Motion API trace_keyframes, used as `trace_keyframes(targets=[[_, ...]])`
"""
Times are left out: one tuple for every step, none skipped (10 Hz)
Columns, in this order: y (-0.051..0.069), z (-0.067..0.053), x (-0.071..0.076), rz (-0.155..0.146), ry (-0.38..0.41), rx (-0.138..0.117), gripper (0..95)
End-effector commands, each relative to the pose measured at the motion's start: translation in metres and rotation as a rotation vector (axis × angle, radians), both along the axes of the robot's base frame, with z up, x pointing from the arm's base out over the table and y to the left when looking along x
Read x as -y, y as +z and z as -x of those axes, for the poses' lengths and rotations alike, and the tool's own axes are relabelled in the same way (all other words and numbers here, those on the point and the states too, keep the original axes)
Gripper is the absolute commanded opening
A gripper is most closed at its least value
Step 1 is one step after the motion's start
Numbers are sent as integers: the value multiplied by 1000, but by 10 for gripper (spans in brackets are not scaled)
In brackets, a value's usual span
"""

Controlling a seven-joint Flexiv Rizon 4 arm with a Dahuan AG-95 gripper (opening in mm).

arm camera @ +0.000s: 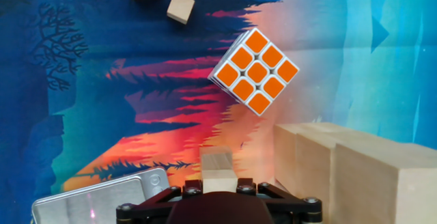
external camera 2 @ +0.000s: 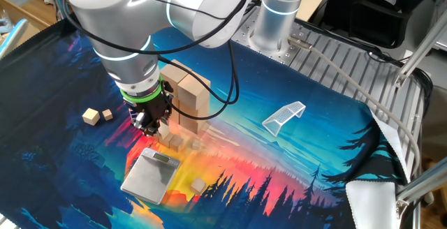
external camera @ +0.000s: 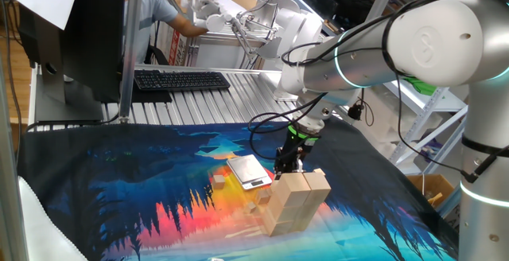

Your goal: Stack the blocks into a pyramid shape

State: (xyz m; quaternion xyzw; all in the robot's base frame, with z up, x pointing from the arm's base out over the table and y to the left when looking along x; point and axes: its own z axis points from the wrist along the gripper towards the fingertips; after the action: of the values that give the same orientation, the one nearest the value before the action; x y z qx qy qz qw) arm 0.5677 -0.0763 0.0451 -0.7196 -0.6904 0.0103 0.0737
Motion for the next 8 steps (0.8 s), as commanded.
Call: trace_keyframes(targets=[[-1, 0, 0, 4, -2, -1, 190], [-1, 0, 0, 5, -2, 0, 190], [0, 0, -1, 6, -3, -1, 190], [0, 0, -1, 8, -6, -1, 190], [0, 0, -1, 7, -6, -1, 380], [0, 0, -1, 7, -6, -1, 380], [0, 0, -1, 7, -6, -1, 380], [0, 0, -1, 7, -6, -1, 380]])
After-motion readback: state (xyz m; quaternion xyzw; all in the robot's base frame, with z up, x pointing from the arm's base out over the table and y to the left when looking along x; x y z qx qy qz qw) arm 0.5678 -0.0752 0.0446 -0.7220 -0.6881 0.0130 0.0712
